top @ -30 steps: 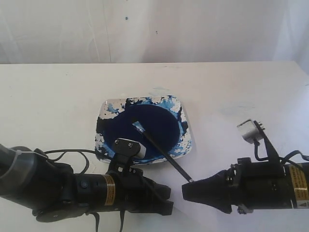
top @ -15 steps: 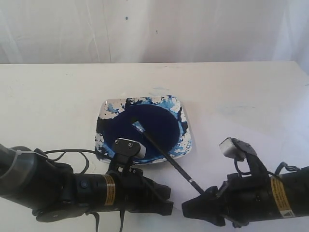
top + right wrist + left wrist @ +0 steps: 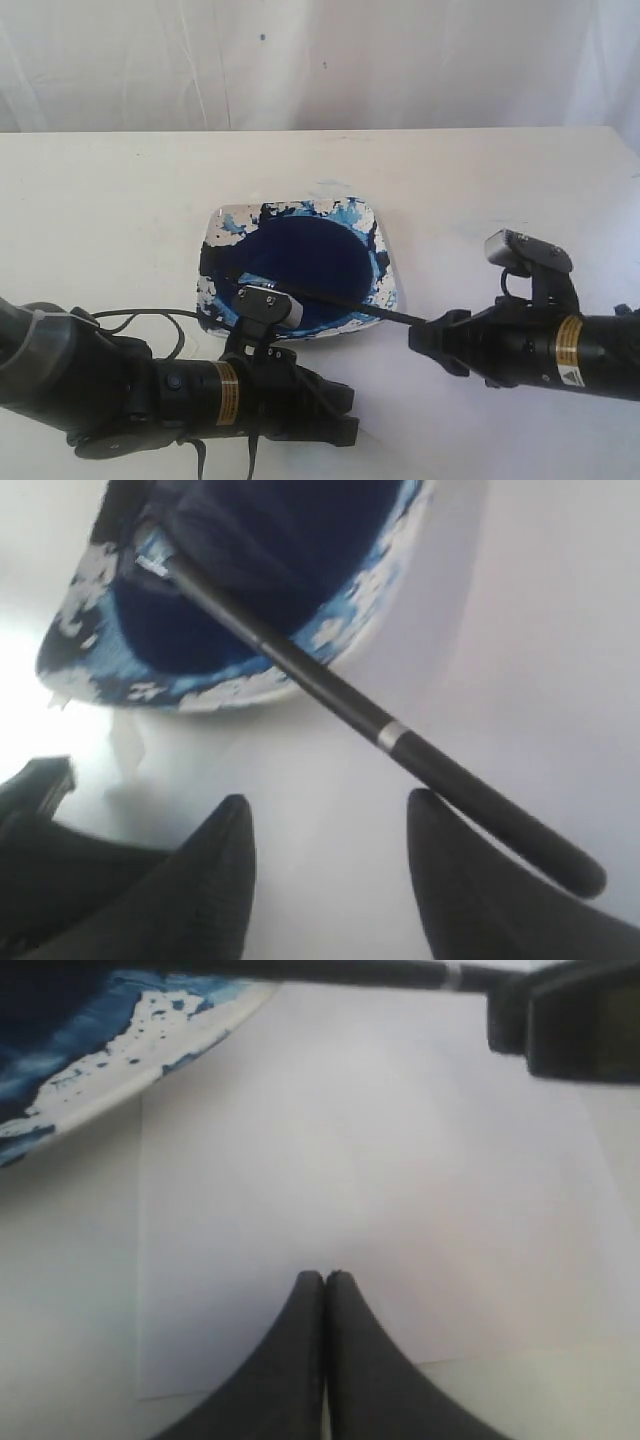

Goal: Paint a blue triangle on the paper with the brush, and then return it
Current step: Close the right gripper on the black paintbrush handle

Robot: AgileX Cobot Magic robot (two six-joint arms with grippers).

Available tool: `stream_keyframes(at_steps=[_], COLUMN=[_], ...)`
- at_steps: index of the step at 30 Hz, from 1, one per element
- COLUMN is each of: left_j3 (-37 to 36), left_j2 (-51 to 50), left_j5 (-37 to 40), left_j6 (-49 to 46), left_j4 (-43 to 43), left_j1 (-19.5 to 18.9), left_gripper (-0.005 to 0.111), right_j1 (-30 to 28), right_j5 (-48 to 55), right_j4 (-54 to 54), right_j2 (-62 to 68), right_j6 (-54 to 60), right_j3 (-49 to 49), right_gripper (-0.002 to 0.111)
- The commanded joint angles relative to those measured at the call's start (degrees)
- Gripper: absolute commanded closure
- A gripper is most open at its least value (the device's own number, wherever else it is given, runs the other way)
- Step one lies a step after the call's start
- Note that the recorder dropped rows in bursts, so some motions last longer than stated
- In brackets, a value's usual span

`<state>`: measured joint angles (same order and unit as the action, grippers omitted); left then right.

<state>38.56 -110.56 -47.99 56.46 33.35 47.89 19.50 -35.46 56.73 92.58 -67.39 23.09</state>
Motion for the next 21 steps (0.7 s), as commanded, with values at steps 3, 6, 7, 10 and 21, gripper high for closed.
stream_keyframes(at_steps=[3,6,7,10,21], left_j3=[-0.4,-0.4,-0.4,-0.4,-0.4], left_j2=[-0.2,-0.2,-0.2,-0.2,-0.2], left_j5=[3.9,3.9,3.9,4.1,6.1], left_j6=[0.3,0.3,0.3,0.3,0.3], left_j4=[1.4,1.4,1.4,1.4,1.4], left_j1=[0.2,0.2,0.2,0.2,0.2], left_gripper=[0.107,0.107,0.107,0.107,0.107], right_j1=[0.1,0.1,0.1,0.1,0.1], right_j5=[2.9,3.4,3.8,5.1,-3.1], right_j4=[-4.7,-7.3,-7.9,-8.3,35.5], right_j2=[2.4,3.5,3.8,4.8,0.1], right_j6=[1.2,1.2,1.2,1.3,-32.0], right_j3=[6.2,9.7,10.6,13.9,14.8], right_gripper=[0.063,0.063,0.063,0.063,0.063])
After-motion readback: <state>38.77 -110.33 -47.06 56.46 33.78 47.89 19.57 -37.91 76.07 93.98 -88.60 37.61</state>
